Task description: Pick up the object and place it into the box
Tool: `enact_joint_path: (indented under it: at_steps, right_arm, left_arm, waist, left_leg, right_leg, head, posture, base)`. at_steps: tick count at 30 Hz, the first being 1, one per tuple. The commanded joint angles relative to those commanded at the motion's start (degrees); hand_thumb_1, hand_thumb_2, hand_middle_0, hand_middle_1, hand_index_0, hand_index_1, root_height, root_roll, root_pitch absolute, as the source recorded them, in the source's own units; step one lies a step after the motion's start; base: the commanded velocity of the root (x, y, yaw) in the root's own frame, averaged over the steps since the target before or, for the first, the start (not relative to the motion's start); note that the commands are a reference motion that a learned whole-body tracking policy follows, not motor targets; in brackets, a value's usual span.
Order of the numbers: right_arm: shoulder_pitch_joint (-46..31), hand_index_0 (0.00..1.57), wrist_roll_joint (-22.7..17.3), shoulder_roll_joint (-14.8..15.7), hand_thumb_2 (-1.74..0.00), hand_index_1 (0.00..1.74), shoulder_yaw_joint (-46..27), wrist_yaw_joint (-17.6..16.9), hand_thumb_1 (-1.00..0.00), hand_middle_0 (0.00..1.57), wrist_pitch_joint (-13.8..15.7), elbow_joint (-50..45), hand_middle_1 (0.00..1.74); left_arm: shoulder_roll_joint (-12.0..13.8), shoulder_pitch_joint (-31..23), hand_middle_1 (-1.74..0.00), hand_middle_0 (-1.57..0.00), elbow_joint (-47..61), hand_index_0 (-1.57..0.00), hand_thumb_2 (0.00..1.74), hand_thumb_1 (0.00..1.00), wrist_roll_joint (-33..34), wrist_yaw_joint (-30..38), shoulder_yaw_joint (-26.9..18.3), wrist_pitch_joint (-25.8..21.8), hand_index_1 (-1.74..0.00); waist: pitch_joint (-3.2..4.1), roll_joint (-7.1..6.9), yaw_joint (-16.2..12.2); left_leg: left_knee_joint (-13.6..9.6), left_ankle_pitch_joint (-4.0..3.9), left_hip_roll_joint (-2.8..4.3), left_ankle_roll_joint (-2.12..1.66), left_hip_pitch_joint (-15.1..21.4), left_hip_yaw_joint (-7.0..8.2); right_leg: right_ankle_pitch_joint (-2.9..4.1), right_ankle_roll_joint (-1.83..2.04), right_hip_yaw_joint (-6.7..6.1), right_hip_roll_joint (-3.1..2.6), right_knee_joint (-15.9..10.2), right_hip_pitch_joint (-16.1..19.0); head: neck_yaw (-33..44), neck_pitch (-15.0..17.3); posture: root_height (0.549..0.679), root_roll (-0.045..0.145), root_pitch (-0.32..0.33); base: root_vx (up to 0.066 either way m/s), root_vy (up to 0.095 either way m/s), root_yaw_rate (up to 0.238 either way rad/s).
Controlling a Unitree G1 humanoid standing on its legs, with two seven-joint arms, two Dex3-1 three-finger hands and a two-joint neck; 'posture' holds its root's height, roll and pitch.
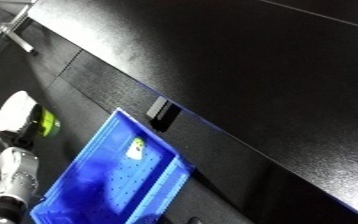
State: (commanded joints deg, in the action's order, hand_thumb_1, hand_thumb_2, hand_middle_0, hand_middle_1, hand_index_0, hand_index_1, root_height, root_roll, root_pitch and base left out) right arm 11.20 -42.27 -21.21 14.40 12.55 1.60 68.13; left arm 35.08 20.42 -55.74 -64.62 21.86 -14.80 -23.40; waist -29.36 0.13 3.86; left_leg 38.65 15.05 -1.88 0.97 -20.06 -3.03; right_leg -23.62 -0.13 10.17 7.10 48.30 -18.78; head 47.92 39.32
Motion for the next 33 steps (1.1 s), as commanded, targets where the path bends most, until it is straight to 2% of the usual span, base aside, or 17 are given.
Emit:
enact_joint_path:
  at_steps: [4, 8, 15, 22, 28, 33]
  right_arm:
    - [0.2, 0.0, 1.1, 0.4, 0.0, 0.0, 0.5, -0.1, 0.0, 0.0, 0.0, 0.3, 0.0]
    - [0.4, 0.0, 1.9, 0.3, 0.0, 0.0, 0.8, 0.3, 0.0, 0.0, 0.0, 0.7, 0.0]
    - [0.3, 0.0, 3.0, -0.1, 0.0, 0.0, 1.0, 1.4, 0.0, 0.0, 0.2, 1.1, 0.0]
    - [0.0, 0.0, 3.1, 0.1, 0.0, 0.0, 1.1, 2.0, 0.0, 0.0, 0.6, 1.3, 0.0]
    - [0.0, 0.0, 2.4, 0.2, 0.0, 0.0, 1.5, 2.5, 0.0, 0.0, 1.1, 1.3, 0.0]
    - [0.0, 0.0, 1.8, 0.4, 0.0, 0.0, 1.8, 2.2, 0.0, 0.0, 1.0, 1.0, 0.0]
  left_arm:
    - [-0.8, 0.2, -1.57, -1.41, -5.6, -1.41, 1.57, 0.9, -6.6, -1.3, -0.4, 2.8, -1.57]
    - [-1.0, 0.3, -1.22, -1.1, -11.4, -1.1, 1.22, 0.7, -8.3, -4.0, -0.7, 4.5, -1.22]
    - [-0.1, 0.6, -0.61, -0.55, -18.2, -0.55, 0.61, 0.35, -10.1, -8.0, -1.2, 6.3, -0.61]
    - [0.2, 0.6, 0.0, 0.0, -20.4, 0.0, 0.0, 0.0, -10.0, -10.7, -1.0, 6.6, 0.0]
    - [0.6, 1.0, 0.0, 0.0, -20.9, 0.0, 0.0, 0.0, -8.6, -12.0, -0.3, 6.5, 0.0]
    - [0.5, 1.3, 0.0, 0.0, -20.8, 0.0, 0.0, 0.0, -7.7, -13.0, 0.2, 6.0, 0.0]
  waist:
    - [-0.14, -0.8, -0.3]
    - [-0.27, -1.36, -0.8]
    - [-0.4, -2.38, -1.4]
    - [-0.38, -2.95, -1.1]
    - [-0.36, -3.16, -0.7]
    - [-0.37, -3.21, -0.5]
  left_leg:
    - [-0.7, -0.42, 0.1, -0.07, 0.0, -0.1]
    - [-1.2, -0.67, 0.32, -0.14, 0.1, -0.02]
    - [-1.8, -0.64, 0.81, -0.29, 0.2, 0.25]
    - [-2.9, -0.96, 0.86, -0.52, 0.4, 0.13]
    - [-3.7, -1.26, 0.71, -0.76, 0.5, -0.1]
    - [-4.1, -1.27, 0.48, -0.74, 0.7, -0.24]
  right_leg:
    - [-0.09, -0.06, 0.05, -0.38, -0.5, 0.4]
    - [-0.21, -0.14, -0.1, -0.67, -1.0, 0.6]
    - [-0.24, -0.08, -0.15, -0.99, -1.8, 1.0]
    - [0.1, 0.13, 0.3, -0.88, -3.1, 1.6]
    - [0.48, 0.25, 0.75, -0.79, -4.1, 2.0]
    - [0.72, 0.3, 0.91, -0.77, -4.6, 2.2]
  head:
    - [2.7, 1.0]
    - [4.9, 1.0]
    - [5.2, 1.0]
    - [4.0, 1.3]
    - [2.0, 0.6]
    - [0.2, 0.2]
  posture:
    - [0.63, 0.048, -0.072]
    - [0.631, 0.047, -0.072]
    - [0.632, 0.045, -0.069]
    - [0.634, 0.042, -0.066]
    - [0.636, 0.04, -0.061]
    - [0.637, 0.039, -0.06]
  base:
    - [0.001, 0.02, 0.043]
    - [-0.001, 0.05, -0.012]
    - [-0.001, 0.038, -0.014]
    - [0.002, 0.009, 0.036]
    - [-0.007, -0.008, 0.037]
    - [-0.008, -0.01, 0.016]
